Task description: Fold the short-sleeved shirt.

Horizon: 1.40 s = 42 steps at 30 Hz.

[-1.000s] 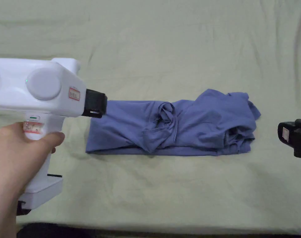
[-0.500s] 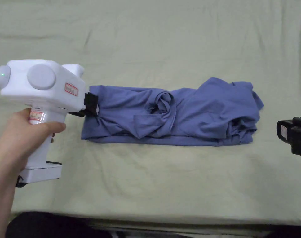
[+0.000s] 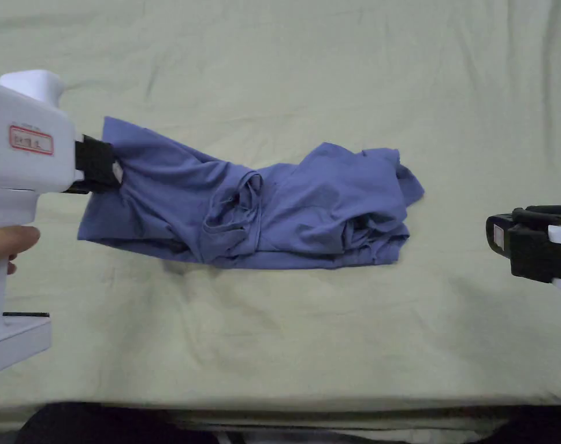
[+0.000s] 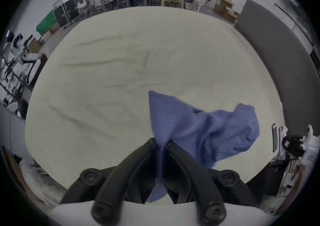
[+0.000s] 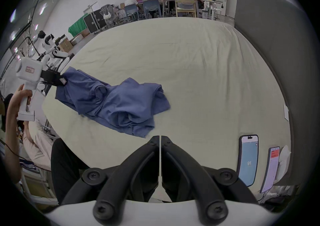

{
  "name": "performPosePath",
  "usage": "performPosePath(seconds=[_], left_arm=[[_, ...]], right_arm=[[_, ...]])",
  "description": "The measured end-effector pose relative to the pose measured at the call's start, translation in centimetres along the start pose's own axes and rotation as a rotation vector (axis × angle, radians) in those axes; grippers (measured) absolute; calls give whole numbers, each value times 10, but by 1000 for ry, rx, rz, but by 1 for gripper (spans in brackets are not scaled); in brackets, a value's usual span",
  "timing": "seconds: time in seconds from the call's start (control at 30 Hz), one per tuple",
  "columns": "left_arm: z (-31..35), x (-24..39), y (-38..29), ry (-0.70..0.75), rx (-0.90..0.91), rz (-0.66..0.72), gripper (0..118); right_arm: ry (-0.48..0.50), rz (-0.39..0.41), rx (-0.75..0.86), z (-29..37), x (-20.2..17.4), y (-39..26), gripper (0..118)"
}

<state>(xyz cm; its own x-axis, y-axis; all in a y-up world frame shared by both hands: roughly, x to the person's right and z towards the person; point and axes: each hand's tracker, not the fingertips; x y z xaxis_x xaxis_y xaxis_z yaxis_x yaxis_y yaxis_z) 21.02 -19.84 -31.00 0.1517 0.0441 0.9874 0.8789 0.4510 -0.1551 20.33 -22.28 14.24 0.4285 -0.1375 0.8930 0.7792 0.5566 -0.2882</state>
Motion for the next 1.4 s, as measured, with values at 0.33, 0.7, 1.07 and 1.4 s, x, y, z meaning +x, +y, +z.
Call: performPosePath(seconds=[0.33,0.7,1.07,1.4], left_arm=[[-109,205,21,-394,-207,-204,5],[-58,164,18,-588,-23,-4,109],[-83,151,9,-404,-20,3,0],[-167,279,-26,-545,-287,-211,0]], right_arm=[[-17,-89,17,12,37,-16,4],[-42,-128,-5,6,56,-19,4],[-32,-88,18,10,35,-6,4],[-84,-95,-15,14,43,-6,4]])
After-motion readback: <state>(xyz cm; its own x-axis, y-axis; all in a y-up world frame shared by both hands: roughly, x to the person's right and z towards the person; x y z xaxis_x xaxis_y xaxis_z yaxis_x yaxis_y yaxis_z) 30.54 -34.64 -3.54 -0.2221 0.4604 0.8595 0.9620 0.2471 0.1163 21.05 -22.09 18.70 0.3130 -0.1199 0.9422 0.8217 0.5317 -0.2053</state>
